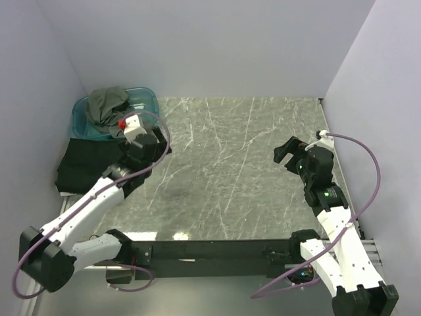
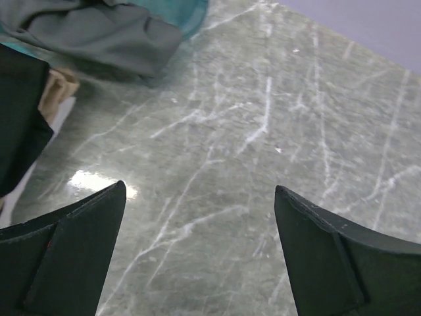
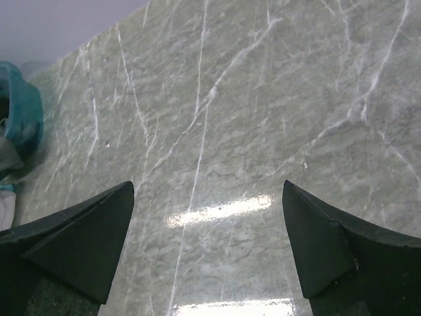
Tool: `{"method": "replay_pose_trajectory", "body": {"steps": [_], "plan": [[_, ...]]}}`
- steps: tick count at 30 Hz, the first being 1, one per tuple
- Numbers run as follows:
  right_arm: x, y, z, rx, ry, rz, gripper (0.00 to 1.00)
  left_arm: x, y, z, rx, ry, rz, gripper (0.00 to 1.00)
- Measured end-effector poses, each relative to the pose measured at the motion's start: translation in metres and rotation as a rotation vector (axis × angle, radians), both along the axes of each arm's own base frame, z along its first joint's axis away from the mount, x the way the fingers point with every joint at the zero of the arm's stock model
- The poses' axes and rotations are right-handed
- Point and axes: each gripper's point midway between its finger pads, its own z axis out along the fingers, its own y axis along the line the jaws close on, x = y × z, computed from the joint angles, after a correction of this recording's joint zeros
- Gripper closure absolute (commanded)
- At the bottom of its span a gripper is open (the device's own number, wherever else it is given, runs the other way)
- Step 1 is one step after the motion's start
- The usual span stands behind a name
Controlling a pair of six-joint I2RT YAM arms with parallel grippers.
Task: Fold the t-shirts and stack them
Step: Grab the tshirt from the pile
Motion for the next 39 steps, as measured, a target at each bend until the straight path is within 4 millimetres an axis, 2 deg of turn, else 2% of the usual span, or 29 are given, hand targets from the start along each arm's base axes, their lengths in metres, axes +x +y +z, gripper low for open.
{"method": "replay_pose_trajectory", "body": {"steps": [3,8,11,14,17,20,23,25,26,27,28,29,30,31,37,39], "plan": [[-0.001,0.001,0.002,-0.005,-0.008,0.008,0.0,0.021,0.018,0.009,0.019,0.017,0.071,0.01],[-0.001,0.0,0.002,-0.019,-0.009,0.015,0.0,0.075,0.08,0.031,0.029,0.019,0.259,0.01],[0.0,-0.001,0.0,-0.026,-0.004,0.014,0.0,0.111,0.124,0.032,0.033,0.048,0.349,0.01],[0.001,-0.001,-0.005,-0.034,0.015,0.013,0.0,0.154,0.152,0.027,0.039,0.085,0.39,0.0],[0.002,-0.002,-0.01,-0.046,0.035,0.014,0.0,0.203,0.167,0.008,0.038,0.138,0.36,0.01],[0.002,-0.003,-0.013,-0.057,0.045,0.015,0.0,0.242,0.179,-0.032,0.038,0.228,0.324,0.01],[0.003,-0.005,-0.016,-0.066,0.054,0.008,0.0,0.254,0.187,-0.075,0.049,0.331,0.313,0.01],[0.004,-0.006,-0.017,-0.07,0.059,0.001,0.0,0.252,0.188,-0.101,0.06,0.397,0.304,0.02],[0.004,-0.006,-0.017,-0.072,0.06,-0.001,0.0,0.248,0.188,-0.112,0.067,0.429,0.299,0.05],[0.004,-0.007,-0.018,-0.074,0.06,-0.003,0.0,0.246,0.187,-0.118,0.071,0.451,0.294,0.13],[0.004,-0.007,-0.018,-0.075,0.06,-0.004,0.0,0.244,0.186,-0.124,0.073,0.469,0.286,0.48],[0.004,-0.008,-0.018,-0.077,0.061,-0.006,0.0,0.242,0.186,-0.126,0.073,0.48,0.281,0.68],[0.004,-0.008,-0.018,-0.077,0.062,-0.006,0.0,0.241,0.184,-0.128,0.072,0.487,0.275,0.93],[0.004,-0.008,-0.018,-0.078,0.062,-0.008,0.0,0.24,0.185,-0.128,0.078,0.493,0.271,0.99],[0.004,-0.01,-0.019,-0.082,0.065,-0.016,0.0,0.243,0.185,-0.114,0.091,0.475,0.261,0.99],[0.004,-0.01,-0.018,-0.082,0.063,-0.016,0.0,0.243,0.185,-0.1,0.087,0.45,0.26,0.99]]}}
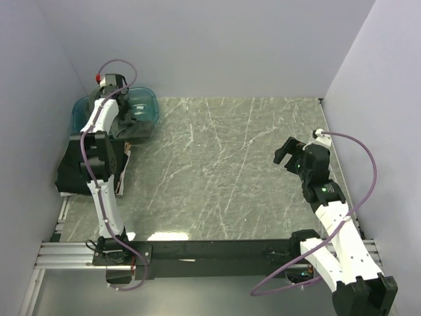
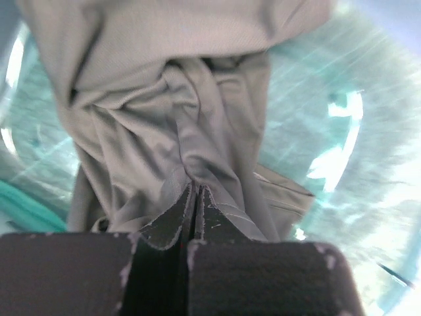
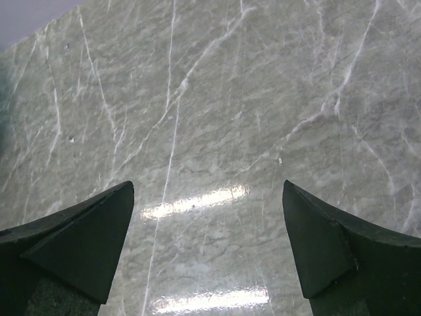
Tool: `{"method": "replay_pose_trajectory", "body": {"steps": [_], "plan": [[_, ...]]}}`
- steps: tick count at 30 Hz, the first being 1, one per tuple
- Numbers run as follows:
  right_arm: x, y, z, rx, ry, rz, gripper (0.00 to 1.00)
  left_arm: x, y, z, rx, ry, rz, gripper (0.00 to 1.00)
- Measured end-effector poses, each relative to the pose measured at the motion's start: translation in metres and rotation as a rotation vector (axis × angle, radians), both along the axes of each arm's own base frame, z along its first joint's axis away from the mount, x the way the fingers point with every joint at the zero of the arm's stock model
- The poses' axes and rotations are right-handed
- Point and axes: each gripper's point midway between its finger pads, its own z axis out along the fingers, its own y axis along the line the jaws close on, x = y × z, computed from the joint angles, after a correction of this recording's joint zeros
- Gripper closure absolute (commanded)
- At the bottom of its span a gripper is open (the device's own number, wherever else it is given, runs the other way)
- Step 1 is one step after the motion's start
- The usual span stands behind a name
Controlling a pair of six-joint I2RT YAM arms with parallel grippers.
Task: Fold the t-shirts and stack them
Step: Grab the tshirt from the pile, then move the tshirt to the center of the board
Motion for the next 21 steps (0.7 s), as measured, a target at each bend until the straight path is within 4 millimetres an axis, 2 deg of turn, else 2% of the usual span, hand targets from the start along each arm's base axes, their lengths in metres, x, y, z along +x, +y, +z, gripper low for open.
{"method": "replay_pose_trajectory", "body": {"steps": [2,4,7,10,11,13,15,18,21], "plan": [[-0.001,0.0,0.002,0.001,-0.006,0.0,0.0,0.0,-0.001,0.026,-0.002,-0.049,-0.004,0.99],[-0.002,0.0,0.006,0.003,-0.02,0.0,0.0,-0.002,-0.004,0.066,-0.012,-0.13,-0.018,0.99],[-0.004,0.0,0.011,0.006,-0.042,0.001,0.0,-0.012,-0.017,0.15,-0.042,-0.307,-0.069,0.99],[-0.006,0.0,0.017,0.009,-0.061,0.001,0.0,-0.042,-0.042,0.258,-0.075,-0.545,-0.173,0.99],[-0.006,0.0,0.018,0.009,-0.067,0.002,0.0,-0.052,-0.052,0.285,-0.082,-0.606,-0.207,0.99],[-0.007,0.0,0.021,0.011,-0.079,0.003,0.0,-0.082,-0.082,0.342,-0.091,-0.738,-0.297,0.99],[-0.009,-0.001,0.024,0.013,-0.09,0.002,0.0,-0.114,-0.125,0.389,-0.097,-0.855,-0.412,0.99],[-0.011,-0.002,0.03,0.015,-0.112,-0.002,0.0,-0.167,-0.204,0.43,-0.14,-0.975,-0.626,0.99],[-0.014,-0.003,0.034,0.018,-0.131,-0.009,0.0,-0.211,-0.26,0.447,-0.219,-1.036,-0.82,0.99]]}}
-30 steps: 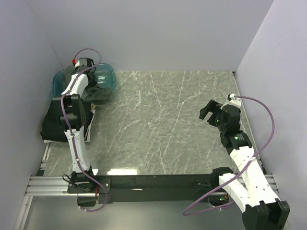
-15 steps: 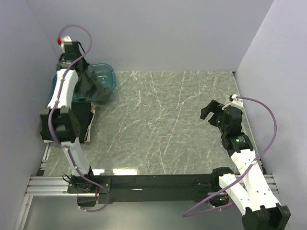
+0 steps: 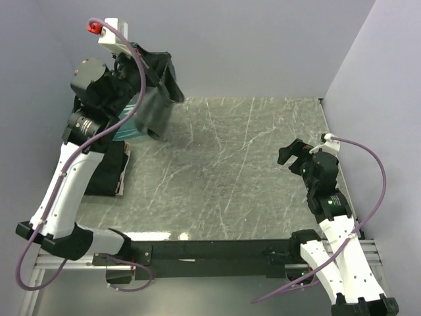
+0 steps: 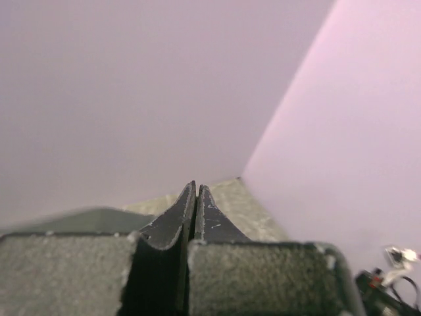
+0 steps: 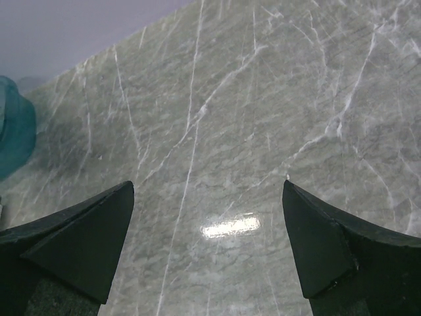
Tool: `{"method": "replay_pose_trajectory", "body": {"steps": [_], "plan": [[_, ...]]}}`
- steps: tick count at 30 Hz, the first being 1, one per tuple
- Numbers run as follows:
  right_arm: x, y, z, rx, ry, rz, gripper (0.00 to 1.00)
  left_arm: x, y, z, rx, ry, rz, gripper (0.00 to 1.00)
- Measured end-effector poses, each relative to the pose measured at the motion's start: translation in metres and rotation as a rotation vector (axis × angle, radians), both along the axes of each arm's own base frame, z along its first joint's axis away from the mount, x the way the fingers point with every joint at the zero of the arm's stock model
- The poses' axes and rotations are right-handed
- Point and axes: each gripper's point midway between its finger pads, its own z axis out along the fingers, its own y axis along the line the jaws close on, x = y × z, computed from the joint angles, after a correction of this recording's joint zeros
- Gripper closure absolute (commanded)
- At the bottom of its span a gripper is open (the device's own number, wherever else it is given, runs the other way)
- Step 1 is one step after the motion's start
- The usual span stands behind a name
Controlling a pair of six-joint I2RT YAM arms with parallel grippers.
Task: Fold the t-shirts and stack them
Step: Move the tshirt to the center of the board
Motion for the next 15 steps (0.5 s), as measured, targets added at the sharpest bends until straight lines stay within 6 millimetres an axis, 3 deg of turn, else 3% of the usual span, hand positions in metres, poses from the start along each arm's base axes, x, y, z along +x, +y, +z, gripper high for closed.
{"method": "replay_pose_trajectory", "body": {"steps": [4,8,12,15], "plan": [[-0.003,-0.003,0.006,0.001,-0.022,-0.017,0.0,-0.029,-0.03,0.015,-0.023,-0.053,-0.146,0.99],[-0.006,-0.008,0.01,-0.001,-0.041,-0.043,0.0,-0.044,-0.066,0.013,-0.035,-0.052,-0.292,0.99],[-0.009,-0.016,0.007,-0.012,-0.039,-0.085,0.0,-0.03,-0.079,-0.005,-0.042,-0.014,-0.29,0.97],[-0.01,-0.02,0.002,-0.02,-0.022,-0.108,0.0,-0.002,-0.074,-0.046,-0.041,0.065,-0.181,0.79]]}}
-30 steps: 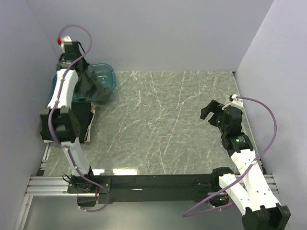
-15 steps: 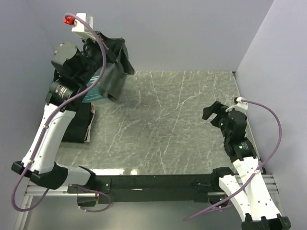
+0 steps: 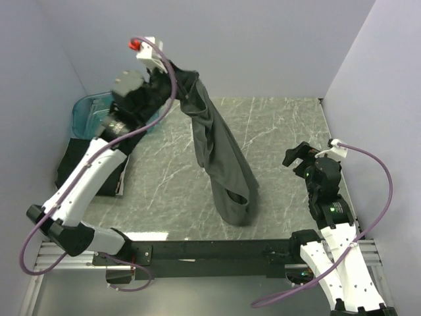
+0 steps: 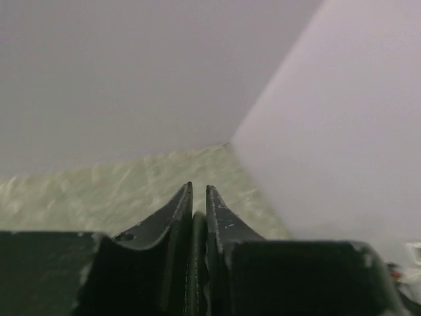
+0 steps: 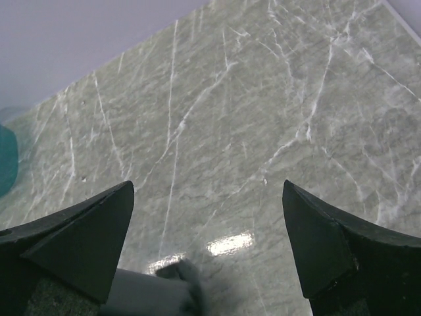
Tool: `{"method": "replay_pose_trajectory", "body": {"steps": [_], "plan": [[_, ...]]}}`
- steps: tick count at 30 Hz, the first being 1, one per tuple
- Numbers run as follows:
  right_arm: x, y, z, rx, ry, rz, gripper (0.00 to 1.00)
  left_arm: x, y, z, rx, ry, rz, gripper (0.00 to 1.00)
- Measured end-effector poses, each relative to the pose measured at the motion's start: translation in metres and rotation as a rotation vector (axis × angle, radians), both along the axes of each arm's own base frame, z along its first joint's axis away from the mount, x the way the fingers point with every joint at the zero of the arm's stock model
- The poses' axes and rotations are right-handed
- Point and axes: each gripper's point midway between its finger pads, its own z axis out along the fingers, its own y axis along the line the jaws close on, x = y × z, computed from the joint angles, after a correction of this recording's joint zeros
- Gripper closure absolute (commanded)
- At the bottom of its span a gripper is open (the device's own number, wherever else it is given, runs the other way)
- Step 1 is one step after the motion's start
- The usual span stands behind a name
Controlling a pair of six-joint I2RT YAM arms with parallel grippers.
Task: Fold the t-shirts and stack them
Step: Move the tshirt to the center of the board, then flatten the tshirt out
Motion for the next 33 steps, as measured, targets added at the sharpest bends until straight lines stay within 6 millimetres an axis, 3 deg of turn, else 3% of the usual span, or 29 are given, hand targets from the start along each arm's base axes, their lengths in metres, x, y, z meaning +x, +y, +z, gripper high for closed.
{"method": "replay_pose_trajectory", "body": {"steps": [2,3,5,8,11,15,19,23,26,29,33], "plan": [[0.0,0.0,-0.002,-0.002,0.01,-0.003,0.0,0.022,0.007,-0.042,0.027,0.085,0.102,0.57],[0.001,0.0,-0.004,-0.003,0.018,-0.003,0.0,0.036,0.013,-0.07,0.045,0.14,0.164,0.27],[0.003,0.0,-0.01,-0.006,0.039,-0.001,0.0,0.061,0.025,-0.126,0.093,0.266,0.274,0.01],[0.005,0.001,-0.02,-0.009,0.081,0.004,0.0,0.095,0.049,-0.21,0.176,0.471,0.436,0.01],[0.008,0.003,-0.031,-0.012,0.125,0.01,0.0,0.104,0.073,-0.275,0.261,0.624,0.545,0.01],[0.008,0.006,-0.045,-0.006,0.184,0.02,0.0,0.079,0.082,-0.324,0.299,0.73,0.541,0.01],[0.004,0.009,-0.061,0.02,0.252,0.018,0.0,0.027,0.07,-0.372,0.306,0.835,0.411,0.01],[-0.004,0.011,-0.083,0.058,0.355,0.001,0.0,-0.023,0.043,-0.408,0.341,0.913,0.275,0.01],[-0.009,0.016,-0.102,0.096,0.414,-0.002,0.0,-0.05,0.021,-0.422,0.37,0.948,0.186,0.01],[-0.019,0.021,-0.126,0.137,0.482,-0.003,0.0,-0.063,0.001,-0.424,0.376,0.947,0.118,0.01],[-0.033,0.027,-0.153,0.178,0.562,0.0,0.0,-0.068,-0.001,-0.433,0.372,0.969,0.116,0.08]]}}
